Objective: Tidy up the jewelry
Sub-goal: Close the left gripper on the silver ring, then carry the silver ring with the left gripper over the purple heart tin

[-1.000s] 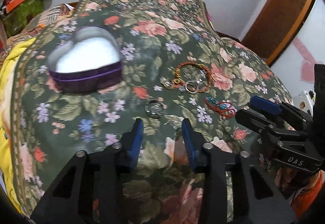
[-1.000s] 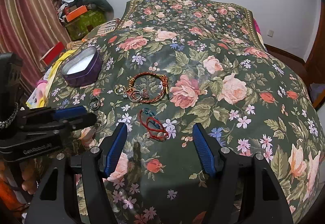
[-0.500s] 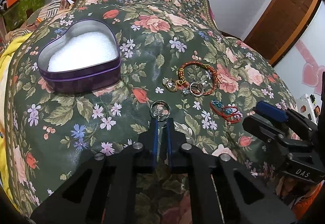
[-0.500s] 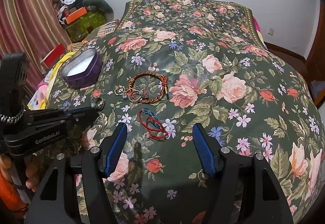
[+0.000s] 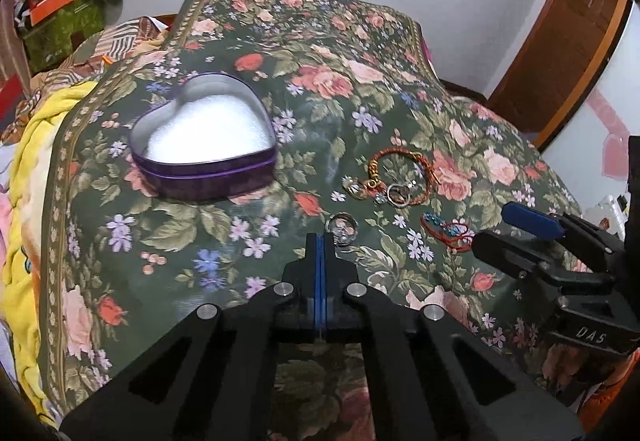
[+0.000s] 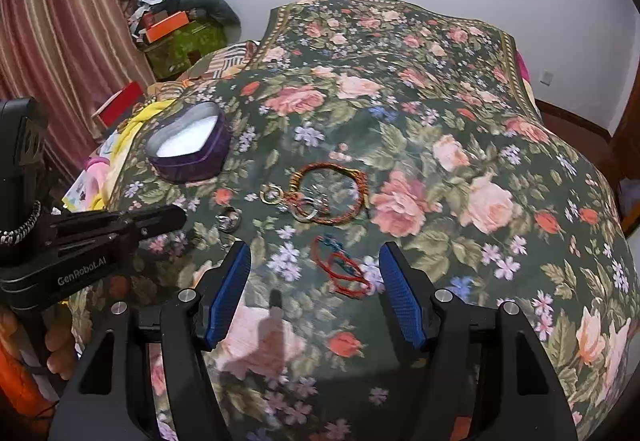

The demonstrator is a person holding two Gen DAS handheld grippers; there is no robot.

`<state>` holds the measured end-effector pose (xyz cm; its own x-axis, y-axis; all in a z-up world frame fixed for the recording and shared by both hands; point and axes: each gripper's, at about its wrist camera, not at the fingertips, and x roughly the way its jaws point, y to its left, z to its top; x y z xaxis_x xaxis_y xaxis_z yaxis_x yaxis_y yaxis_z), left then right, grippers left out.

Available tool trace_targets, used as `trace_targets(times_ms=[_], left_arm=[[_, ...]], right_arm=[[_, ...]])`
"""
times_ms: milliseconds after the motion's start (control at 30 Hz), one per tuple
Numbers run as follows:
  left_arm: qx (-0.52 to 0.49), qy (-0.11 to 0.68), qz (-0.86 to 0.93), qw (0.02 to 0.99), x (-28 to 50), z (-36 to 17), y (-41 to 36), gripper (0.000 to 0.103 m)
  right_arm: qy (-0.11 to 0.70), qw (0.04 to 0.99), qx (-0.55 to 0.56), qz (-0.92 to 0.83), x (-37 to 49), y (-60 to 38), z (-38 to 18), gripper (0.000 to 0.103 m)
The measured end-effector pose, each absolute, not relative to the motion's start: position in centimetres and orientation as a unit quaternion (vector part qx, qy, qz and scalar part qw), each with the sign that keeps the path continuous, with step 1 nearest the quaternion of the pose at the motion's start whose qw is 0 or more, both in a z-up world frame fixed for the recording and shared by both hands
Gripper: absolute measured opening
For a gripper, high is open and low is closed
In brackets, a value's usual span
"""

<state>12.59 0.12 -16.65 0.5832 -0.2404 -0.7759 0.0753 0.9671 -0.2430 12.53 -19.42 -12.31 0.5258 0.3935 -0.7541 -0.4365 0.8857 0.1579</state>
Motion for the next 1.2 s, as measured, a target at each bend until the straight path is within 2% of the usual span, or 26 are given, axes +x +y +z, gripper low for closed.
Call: trace_targets(times_ms=[133,233,400,533,767,867,967,1200], left_arm=[[-0.114,0.460,-0.108,0.874,12.8,-16.9,0.5,0.001],[-0.115,0.471,-0.109,0.868,13.1,-17.4,0.0,0.006],[-0.110,0.490,-0.114,0.857,13.7,-18.7,-1.1,0.007],[-0.106,0.489,-0.115,0.858,14.2,-19.0,-1.6,0.012],[-0.065,0.482,-0.110,0.867,15.1,-19.3,-2.8,0.011],[-0.047,0.477,-0.101,0.872,15.0,-19.2,-3.3,0.003],[-0.049,0.474,-0.102,0.873,14.9,-18.9,-3.2,0.000],[-0.052,0.439,-0.104,0.891,13.7,-15.9,-2.5,0.000]], right_arm=[[0.431,0.871,-0.024,0.237,12.5,-19.5,-12.5,0.063],[0.435,0.869,-0.022,0.234,12.6,-20.0,-12.7,0.063],[0.441,0.867,-0.008,0.230,12.8,-20.9,-13.0,0.063],[0.444,0.865,0.000,0.233,12.8,-21.1,-13.2,0.063],[0.441,0.866,0.003,0.236,12.6,-21.3,-13.1,0.063],[0.439,0.868,0.003,0.234,12.6,-21.5,-12.9,0.063],[0.438,0.868,0.001,0.232,12.6,-21.4,-12.8,0.063],[0.437,0.867,-0.007,0.238,12.5,-20.6,-12.6,0.063]])
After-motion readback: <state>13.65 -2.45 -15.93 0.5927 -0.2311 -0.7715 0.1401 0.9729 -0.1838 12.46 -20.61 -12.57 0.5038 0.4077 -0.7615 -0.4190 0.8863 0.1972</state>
